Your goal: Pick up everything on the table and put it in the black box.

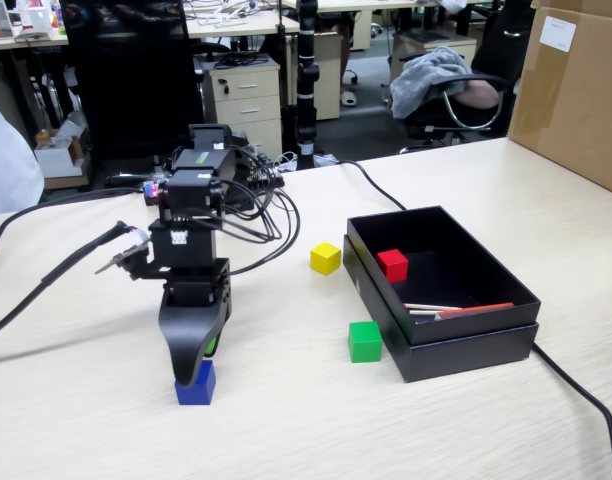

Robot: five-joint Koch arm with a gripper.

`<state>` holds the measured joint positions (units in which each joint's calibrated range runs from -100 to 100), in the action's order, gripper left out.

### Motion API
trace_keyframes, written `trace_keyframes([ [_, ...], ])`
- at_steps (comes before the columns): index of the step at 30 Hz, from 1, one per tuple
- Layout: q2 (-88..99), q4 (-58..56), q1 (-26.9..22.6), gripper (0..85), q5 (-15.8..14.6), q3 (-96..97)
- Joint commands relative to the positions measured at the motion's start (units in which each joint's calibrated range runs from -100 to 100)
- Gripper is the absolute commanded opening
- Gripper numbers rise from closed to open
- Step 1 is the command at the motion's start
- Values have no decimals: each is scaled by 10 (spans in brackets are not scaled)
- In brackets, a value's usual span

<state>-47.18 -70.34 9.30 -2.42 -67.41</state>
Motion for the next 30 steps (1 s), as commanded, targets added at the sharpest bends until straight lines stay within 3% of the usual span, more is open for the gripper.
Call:
trace_keyframes([
  [1, 11, 18, 3, 472, 6, -39],
  [5, 8, 17, 2, 399, 9, -41],
  [12, 9, 8, 0, 173, 10, -29],
  [18, 56, -22, -3, 164, 9, 30],
  [22, 200, -22, -13, 27, 5, 121],
  [30, 567, -22, -86, 27, -9, 301],
])
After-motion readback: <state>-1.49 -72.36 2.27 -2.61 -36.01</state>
